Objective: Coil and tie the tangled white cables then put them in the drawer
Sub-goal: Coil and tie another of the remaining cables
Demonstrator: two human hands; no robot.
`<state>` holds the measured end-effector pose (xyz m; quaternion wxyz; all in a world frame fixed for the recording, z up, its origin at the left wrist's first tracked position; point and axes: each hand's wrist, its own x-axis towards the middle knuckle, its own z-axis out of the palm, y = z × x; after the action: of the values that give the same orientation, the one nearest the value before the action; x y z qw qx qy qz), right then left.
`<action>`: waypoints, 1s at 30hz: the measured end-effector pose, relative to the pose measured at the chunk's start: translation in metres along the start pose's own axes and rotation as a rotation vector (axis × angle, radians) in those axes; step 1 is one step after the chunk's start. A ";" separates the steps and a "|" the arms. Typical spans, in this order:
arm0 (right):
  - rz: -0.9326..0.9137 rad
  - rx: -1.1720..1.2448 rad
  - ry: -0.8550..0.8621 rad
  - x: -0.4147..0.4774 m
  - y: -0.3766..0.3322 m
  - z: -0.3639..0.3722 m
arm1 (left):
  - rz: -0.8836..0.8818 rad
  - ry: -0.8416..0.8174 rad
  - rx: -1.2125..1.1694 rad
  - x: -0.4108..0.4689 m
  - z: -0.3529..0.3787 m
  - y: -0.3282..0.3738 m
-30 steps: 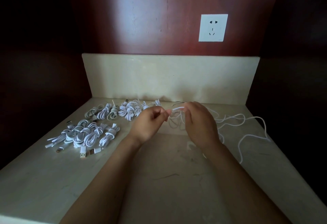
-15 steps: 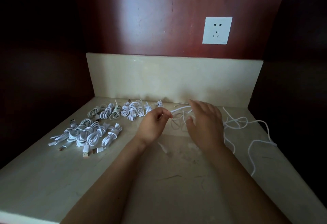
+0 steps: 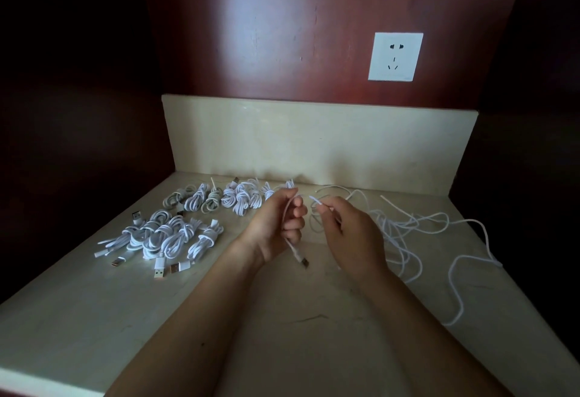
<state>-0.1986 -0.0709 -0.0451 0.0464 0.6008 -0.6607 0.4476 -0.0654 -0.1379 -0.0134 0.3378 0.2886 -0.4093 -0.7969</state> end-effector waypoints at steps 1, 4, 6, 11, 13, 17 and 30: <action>0.001 0.007 -0.010 -0.001 -0.002 0.001 | 0.022 0.005 -0.047 0.000 0.000 0.001; -0.034 -0.015 -0.046 -0.004 -0.007 0.004 | 0.115 0.086 -0.187 0.005 -0.001 0.002; -0.080 -0.048 -0.092 -0.004 -0.006 0.006 | 0.170 0.121 -0.300 0.008 -0.005 0.002; -0.219 -0.140 -0.247 -0.004 0.000 0.015 | 0.195 0.110 -0.372 0.003 -0.003 0.007; -0.234 -0.162 -0.287 -0.004 0.001 0.017 | 0.222 0.178 -0.293 0.002 -0.005 0.008; -0.224 -0.141 -0.270 -0.003 0.002 0.014 | 0.307 0.258 -0.177 0.006 -0.019 0.009; -0.278 0.044 -0.200 -0.003 -0.008 -0.006 | 0.107 0.061 0.012 0.004 -0.022 0.010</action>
<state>-0.1939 -0.0636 -0.0394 0.0289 0.7290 -0.5625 0.3890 -0.0488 -0.1555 -0.0167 0.3905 0.2925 -0.4185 -0.7660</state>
